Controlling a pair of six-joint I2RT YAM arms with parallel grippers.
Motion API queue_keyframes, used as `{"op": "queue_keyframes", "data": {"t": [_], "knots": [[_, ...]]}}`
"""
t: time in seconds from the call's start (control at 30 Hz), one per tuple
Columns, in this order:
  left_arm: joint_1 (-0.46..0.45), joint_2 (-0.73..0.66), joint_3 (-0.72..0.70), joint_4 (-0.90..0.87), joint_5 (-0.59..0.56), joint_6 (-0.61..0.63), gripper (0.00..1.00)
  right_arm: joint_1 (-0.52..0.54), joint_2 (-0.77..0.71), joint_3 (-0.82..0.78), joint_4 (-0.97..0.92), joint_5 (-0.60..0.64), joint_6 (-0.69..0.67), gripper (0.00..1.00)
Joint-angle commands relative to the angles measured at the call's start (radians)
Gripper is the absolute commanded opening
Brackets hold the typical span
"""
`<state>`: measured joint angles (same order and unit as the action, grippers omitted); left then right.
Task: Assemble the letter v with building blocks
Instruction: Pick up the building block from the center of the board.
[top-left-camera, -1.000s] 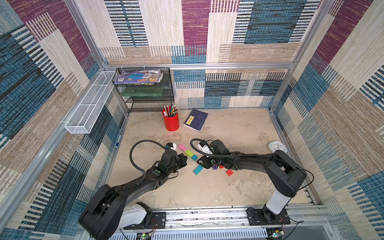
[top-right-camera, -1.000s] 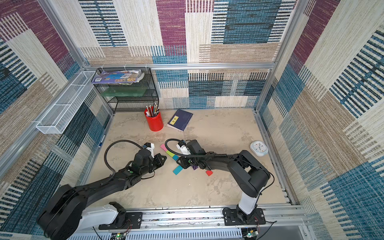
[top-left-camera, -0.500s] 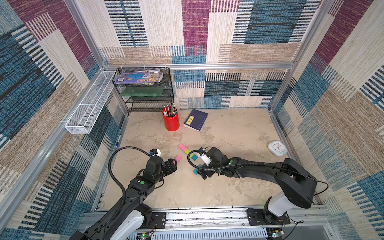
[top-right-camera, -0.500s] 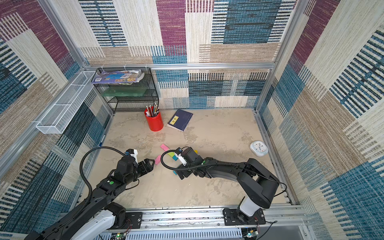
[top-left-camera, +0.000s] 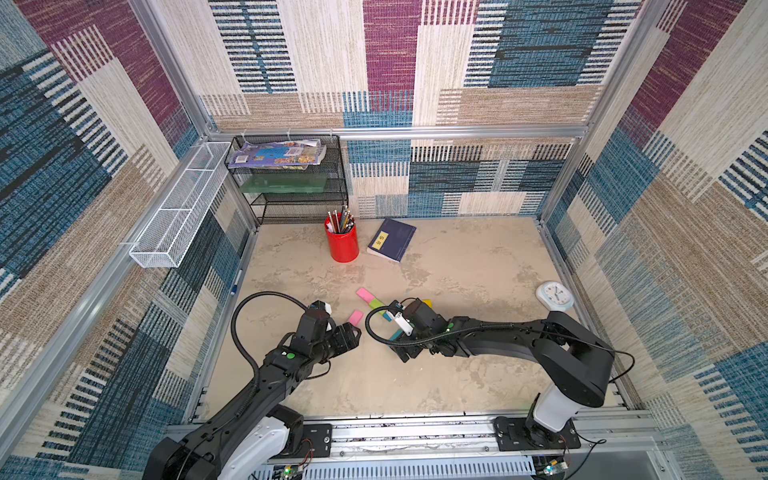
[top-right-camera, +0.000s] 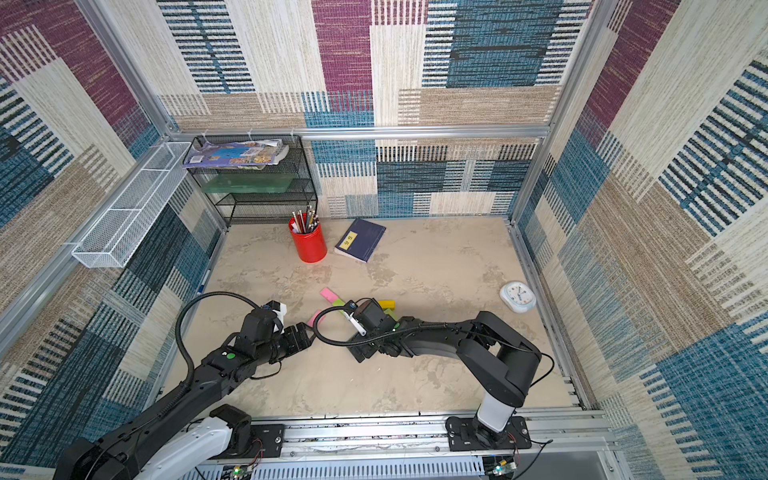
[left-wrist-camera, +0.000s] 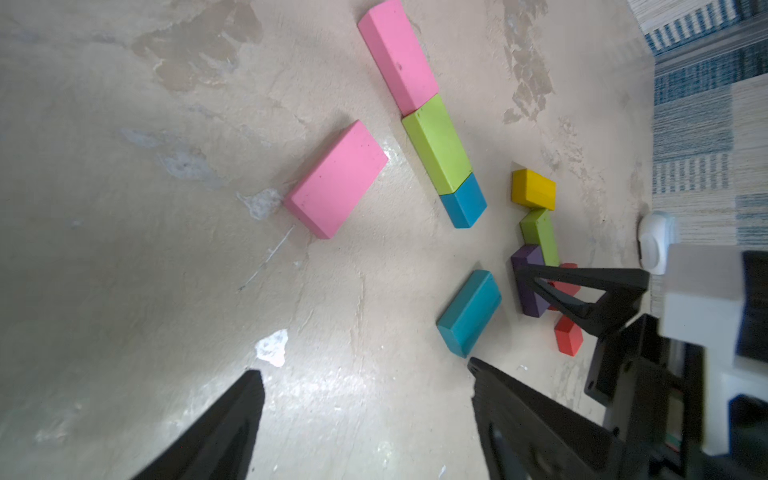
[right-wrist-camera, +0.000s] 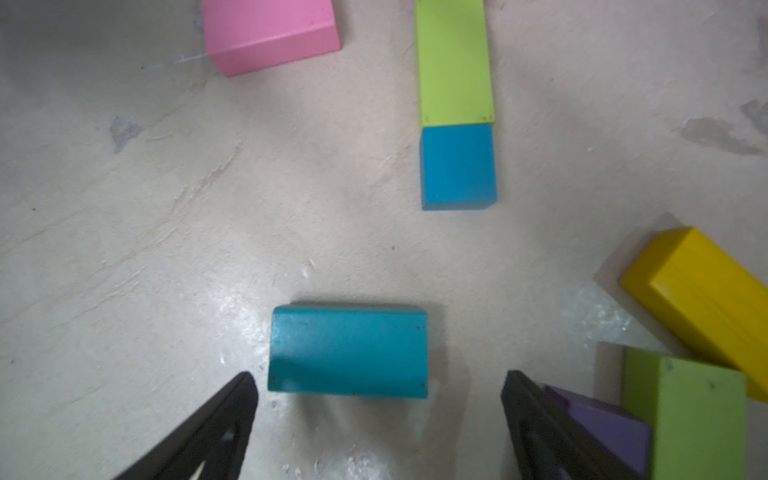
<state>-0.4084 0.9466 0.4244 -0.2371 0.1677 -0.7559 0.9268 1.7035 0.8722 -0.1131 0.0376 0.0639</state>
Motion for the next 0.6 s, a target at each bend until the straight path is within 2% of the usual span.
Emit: {"op": "queue_keyframes", "data": {"t": [0.0, 0.57], "knots": [[0.001, 0.012, -0.008, 0.004, 0.02, 0.022, 0.82, 0.002, 0.016, 0.009, 0.037, 0.009, 0.009, 0.95], [0.001, -0.023, -0.08, 0.013, -0.021, -0.038, 0.81, 0.007, 0.056, -0.005, 0.045, 0.008, -0.037, 0.97]]}}
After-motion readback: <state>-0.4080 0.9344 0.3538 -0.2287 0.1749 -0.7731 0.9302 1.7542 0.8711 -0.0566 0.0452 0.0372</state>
